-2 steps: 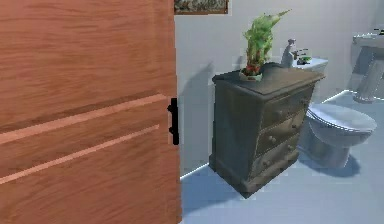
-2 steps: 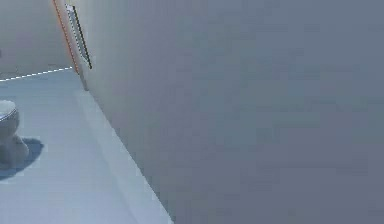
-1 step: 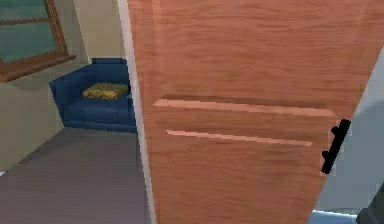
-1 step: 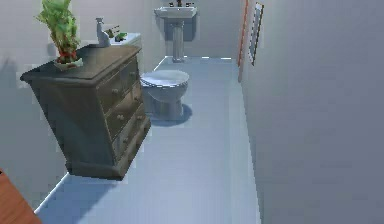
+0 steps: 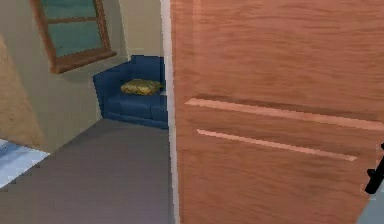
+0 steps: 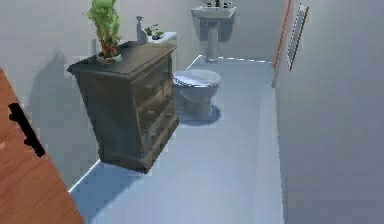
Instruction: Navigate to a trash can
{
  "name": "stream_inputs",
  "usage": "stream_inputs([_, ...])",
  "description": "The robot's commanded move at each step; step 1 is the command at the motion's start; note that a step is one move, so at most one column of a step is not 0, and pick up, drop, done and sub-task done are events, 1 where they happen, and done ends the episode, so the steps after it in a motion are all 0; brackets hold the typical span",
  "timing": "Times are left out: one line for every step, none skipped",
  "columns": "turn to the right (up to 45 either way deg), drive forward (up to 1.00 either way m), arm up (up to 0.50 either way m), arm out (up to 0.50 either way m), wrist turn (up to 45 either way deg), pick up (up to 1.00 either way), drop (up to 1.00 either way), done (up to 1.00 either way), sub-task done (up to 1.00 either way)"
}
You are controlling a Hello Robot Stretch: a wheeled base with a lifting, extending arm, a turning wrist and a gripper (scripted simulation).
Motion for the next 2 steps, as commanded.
stream_inputs([0.0,0.45,0.00,0.00,0.0,0.00,0.00,0.00,0.00])
stream_inputs([-45.0,0.00,0.00,0.00,0.0,0.00,0.00,0.00,0.00])
